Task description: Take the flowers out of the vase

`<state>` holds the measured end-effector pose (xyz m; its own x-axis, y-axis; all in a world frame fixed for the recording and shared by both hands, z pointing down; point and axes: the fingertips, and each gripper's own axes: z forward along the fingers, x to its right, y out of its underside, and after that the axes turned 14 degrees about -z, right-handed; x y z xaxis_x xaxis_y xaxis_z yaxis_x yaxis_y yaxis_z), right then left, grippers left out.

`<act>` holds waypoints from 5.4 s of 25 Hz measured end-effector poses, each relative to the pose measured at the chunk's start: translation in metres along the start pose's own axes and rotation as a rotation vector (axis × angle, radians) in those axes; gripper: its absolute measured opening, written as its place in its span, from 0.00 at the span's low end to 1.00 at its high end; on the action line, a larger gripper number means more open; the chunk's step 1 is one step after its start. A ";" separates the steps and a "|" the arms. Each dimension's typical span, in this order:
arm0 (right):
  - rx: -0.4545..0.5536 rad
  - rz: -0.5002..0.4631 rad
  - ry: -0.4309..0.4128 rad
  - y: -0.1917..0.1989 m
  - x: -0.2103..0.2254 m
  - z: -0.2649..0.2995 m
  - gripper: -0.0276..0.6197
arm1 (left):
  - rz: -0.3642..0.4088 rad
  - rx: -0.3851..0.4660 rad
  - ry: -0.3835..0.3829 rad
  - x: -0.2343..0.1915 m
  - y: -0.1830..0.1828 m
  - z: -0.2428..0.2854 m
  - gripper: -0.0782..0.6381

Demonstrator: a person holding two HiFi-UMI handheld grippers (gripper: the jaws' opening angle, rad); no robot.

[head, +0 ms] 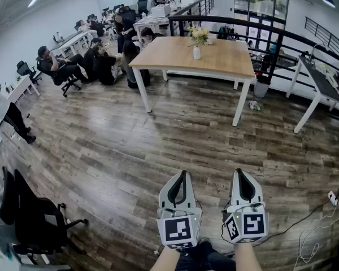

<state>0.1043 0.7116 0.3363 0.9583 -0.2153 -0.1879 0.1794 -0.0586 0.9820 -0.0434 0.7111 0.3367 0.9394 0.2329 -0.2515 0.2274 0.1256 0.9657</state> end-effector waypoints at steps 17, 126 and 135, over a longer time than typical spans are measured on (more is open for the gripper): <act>0.012 0.017 0.003 0.002 0.008 -0.011 0.03 | 0.009 0.015 0.013 0.014 0.001 -0.003 0.14; -0.025 -0.022 -0.147 0.067 0.085 0.431 0.03 | 0.001 0.020 -0.087 -0.091 -0.016 0.419 0.14; -0.025 0.002 -0.172 0.073 0.089 0.451 0.03 | 0.005 -0.001 -0.118 -0.095 -0.014 0.437 0.14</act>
<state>0.1025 0.2486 0.3836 0.9068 -0.3792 -0.1841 0.1849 -0.0346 0.9821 -0.0239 0.2661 0.3755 0.9643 0.1179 -0.2371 0.2224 0.1254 0.9669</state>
